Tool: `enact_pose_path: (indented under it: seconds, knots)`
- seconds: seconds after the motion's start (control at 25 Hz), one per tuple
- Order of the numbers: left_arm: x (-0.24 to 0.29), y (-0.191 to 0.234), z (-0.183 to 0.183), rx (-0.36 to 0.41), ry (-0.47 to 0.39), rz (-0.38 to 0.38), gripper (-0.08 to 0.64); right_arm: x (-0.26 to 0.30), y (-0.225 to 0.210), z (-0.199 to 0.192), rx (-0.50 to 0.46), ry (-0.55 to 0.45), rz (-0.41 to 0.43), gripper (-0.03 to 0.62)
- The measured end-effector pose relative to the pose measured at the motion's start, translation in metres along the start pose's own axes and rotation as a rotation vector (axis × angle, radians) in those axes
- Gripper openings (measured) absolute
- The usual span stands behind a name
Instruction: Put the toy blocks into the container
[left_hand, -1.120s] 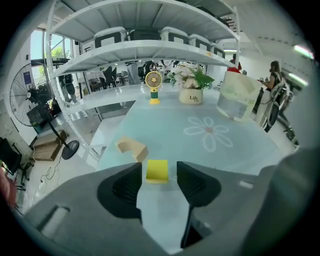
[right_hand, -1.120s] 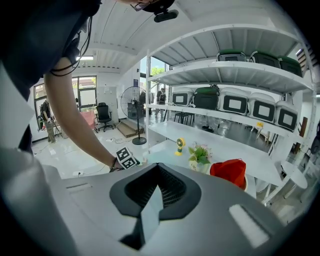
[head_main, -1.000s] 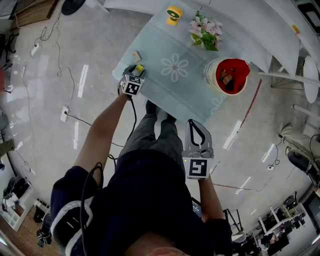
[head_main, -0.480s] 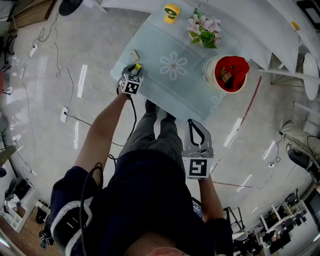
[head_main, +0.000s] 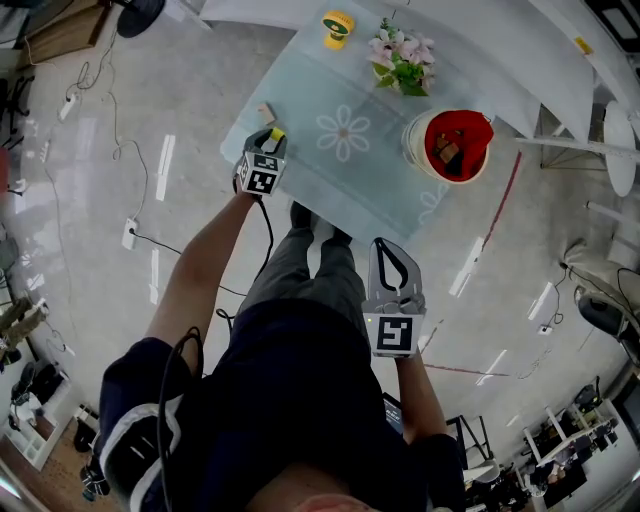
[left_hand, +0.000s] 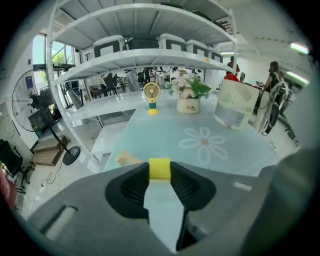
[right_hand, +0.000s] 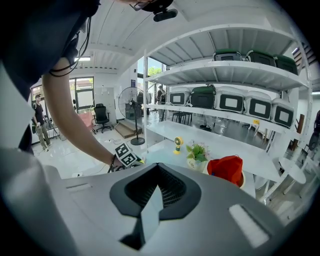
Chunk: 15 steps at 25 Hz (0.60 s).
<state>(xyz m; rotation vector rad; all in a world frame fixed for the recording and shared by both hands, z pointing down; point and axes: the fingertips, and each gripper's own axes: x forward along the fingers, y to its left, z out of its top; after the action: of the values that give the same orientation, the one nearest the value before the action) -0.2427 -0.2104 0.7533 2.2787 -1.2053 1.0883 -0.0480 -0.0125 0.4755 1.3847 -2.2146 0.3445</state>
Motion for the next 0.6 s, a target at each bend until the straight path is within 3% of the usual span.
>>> enact_pose_path:
  seconds: [0.32,0.6]
  knots:
    - [-0.04,-0.023,0.058,0.03,-0.143,-0.036,0.137,-0.007,-0.004,-0.001,0.03,-0.02,-0.024,0.0]
    - [-0.086,-0.047,0.108,0.014,-0.205,-0.08,0.137,-0.016,-0.008,-0.01,0.094,-0.028,-0.068,0.0]
